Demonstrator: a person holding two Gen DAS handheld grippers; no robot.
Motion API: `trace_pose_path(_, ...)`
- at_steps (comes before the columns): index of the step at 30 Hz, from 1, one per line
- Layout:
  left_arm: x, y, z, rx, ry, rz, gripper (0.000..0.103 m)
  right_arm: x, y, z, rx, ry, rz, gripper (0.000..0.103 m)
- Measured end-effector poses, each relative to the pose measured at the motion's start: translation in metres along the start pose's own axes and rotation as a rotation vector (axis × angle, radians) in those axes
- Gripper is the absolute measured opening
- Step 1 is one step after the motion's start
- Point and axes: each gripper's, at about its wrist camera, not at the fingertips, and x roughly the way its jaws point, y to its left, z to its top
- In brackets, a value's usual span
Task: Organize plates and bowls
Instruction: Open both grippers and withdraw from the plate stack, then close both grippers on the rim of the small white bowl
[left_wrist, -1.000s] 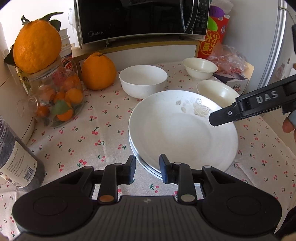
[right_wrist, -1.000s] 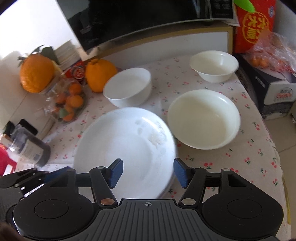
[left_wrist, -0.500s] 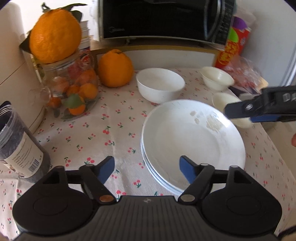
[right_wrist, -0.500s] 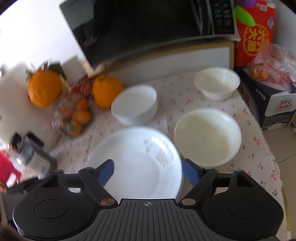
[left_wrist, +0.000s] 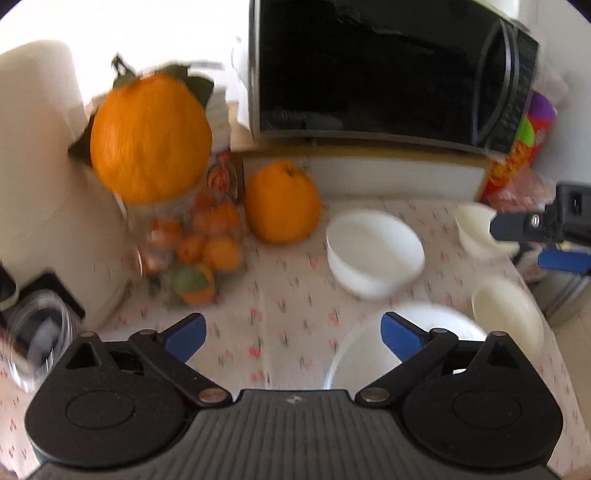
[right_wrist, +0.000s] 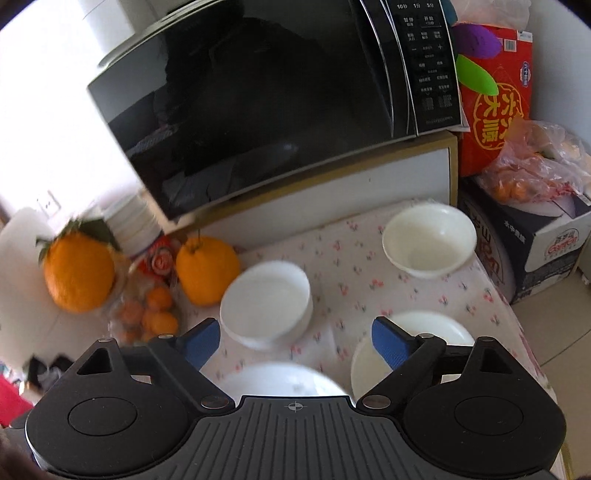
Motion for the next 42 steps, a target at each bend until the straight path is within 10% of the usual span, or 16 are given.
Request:
trace_pose_path(12,0.059,0.011,0.023,-0.215,-0.035,-0.058,0.082,0.072,-0.033,0.006,0.241,0.039,0.095,0.086)
trace_pose_path(32,0.098,0.004,0.014,-0.352,-0.008,-0.235,0.012,0.114,-0.05,-0.01,0.293,0.105,0.117,0.013)
trace_pose_path(42,0.086,0.005,0.017,-0.334,-0.018,-0.239,0.007,0.106,-0.04,-0.007,0.245,0.092,0.108,0.011)
